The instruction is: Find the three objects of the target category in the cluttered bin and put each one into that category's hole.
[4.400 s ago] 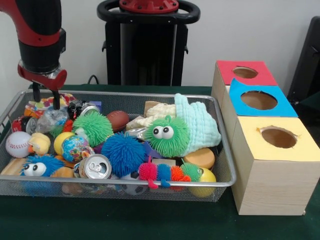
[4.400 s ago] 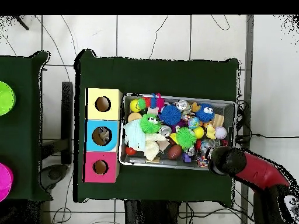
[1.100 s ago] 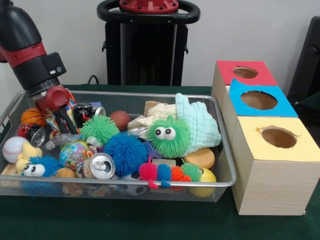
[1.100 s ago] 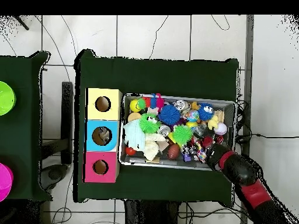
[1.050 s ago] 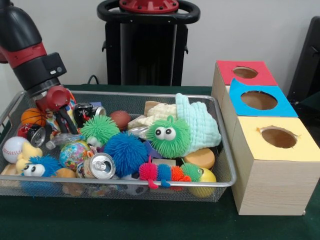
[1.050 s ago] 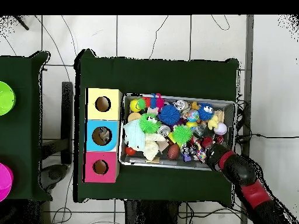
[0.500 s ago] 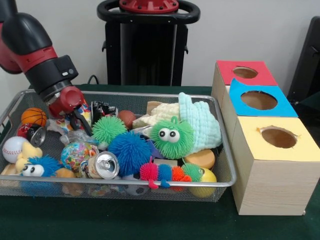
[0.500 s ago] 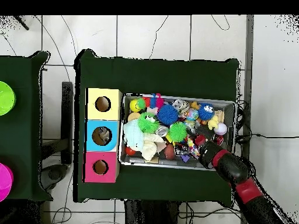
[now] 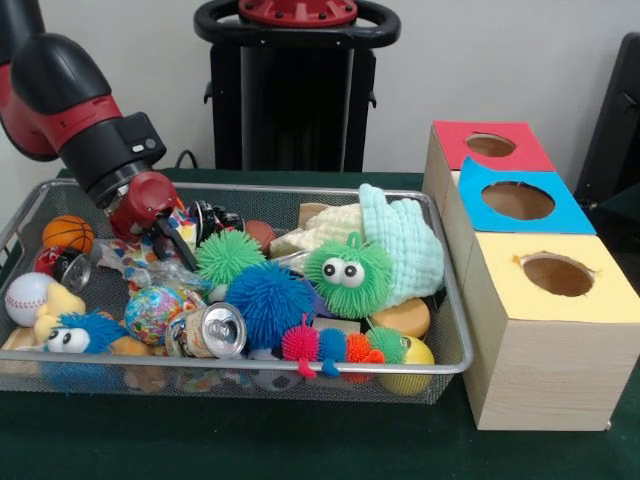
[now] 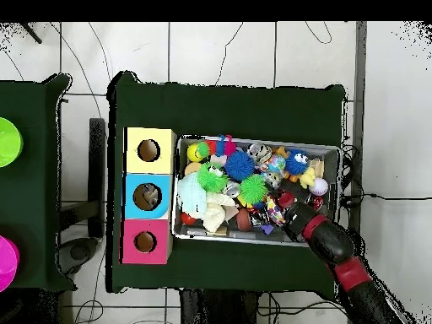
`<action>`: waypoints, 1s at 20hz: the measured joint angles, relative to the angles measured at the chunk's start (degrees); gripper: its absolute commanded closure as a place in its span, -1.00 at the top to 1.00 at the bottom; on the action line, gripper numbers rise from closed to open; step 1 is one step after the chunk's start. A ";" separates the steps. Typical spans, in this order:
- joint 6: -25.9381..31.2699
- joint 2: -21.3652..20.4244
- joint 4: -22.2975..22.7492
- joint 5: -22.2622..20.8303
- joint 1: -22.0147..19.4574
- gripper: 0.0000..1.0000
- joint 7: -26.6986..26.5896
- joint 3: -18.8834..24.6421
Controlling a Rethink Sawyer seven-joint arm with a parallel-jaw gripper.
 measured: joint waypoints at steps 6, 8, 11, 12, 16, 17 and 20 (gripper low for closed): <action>-0.15 0.38 0.02 -1.36 -0.39 -1.00 0.00 0.34; -0.15 0.21 0.12 -1.75 -0.37 -1.00 0.00 0.36; -0.16 0.01 0.17 -2.23 -0.34 -1.00 0.00 0.41; -0.16 -0.04 0.17 -2.35 -0.33 -1.00 0.00 0.43; -0.16 -0.15 0.19 -2.46 -0.33 -1.00 0.00 0.45; -0.16 -0.17 0.20 -2.46 -0.32 -1.00 0.00 0.44; -0.20 -1.18 0.65 -2.44 0.01 -1.00 0.00 0.43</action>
